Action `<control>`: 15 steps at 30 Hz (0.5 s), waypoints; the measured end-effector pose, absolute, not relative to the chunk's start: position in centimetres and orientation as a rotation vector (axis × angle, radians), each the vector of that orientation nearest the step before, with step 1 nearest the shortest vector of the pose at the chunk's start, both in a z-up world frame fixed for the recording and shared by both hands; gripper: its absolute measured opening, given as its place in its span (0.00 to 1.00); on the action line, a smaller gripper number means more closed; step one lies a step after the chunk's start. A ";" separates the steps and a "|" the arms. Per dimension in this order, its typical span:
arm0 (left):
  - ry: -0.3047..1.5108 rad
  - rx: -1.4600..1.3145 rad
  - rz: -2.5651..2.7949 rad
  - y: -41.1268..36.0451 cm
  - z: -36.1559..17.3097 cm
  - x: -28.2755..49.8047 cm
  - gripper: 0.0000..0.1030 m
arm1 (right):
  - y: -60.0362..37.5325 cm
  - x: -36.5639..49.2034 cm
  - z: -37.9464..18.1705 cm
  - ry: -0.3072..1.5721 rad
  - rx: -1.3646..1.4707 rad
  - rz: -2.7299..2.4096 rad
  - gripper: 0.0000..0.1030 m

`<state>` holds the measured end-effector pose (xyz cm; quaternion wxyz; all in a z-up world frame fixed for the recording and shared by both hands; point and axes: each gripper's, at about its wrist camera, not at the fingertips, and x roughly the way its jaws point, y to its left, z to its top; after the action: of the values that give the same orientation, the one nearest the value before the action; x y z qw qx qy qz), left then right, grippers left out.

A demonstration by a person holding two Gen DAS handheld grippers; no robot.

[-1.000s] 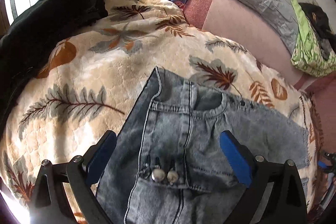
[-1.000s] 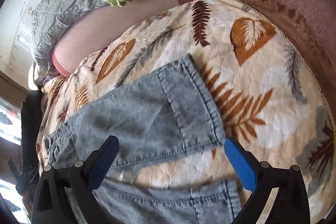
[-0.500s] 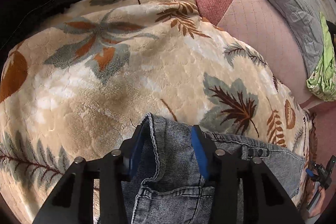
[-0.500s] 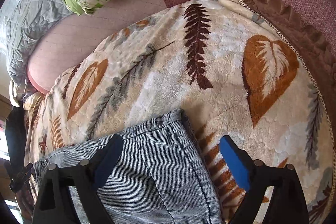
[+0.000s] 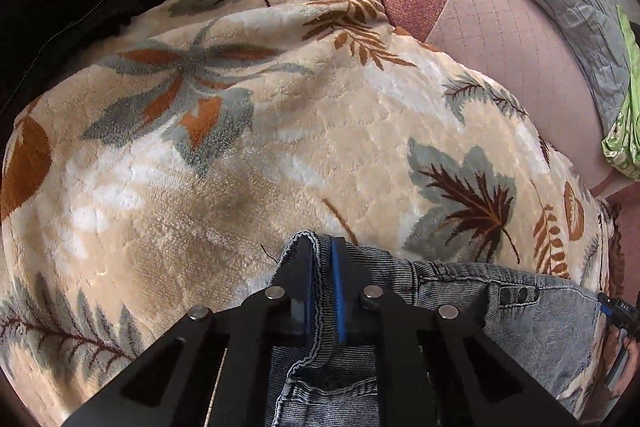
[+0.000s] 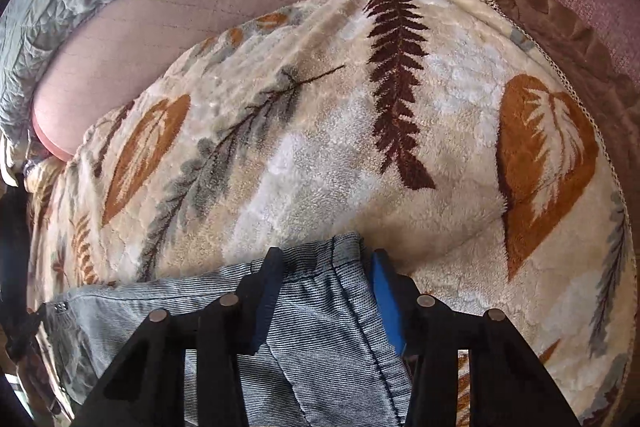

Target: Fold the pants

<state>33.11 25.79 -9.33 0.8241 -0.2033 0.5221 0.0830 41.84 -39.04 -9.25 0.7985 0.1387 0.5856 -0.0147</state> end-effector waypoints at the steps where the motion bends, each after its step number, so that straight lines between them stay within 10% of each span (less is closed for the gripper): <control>1: 1.111 -0.422 0.178 25.7 -9.3 33.2 0.07 | -39.1 42.0 -9.4 1.262 0.295 -0.036 0.42; 5: 1.111 -0.400 0.186 25.3 -9.3 33.3 0.05 | -39.7 42.0 -9.2 1.246 0.309 -0.061 0.21; 15: 1.004 -0.379 0.160 25.1 -5.8 31.4 0.03 | -39.2 39.8 -4.4 1.115 0.283 -0.027 0.16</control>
<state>31.41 25.07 -5.79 0.8564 -0.1801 0.4779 0.0761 39.83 -39.23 -4.44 0.8390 0.1340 0.5272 -0.0127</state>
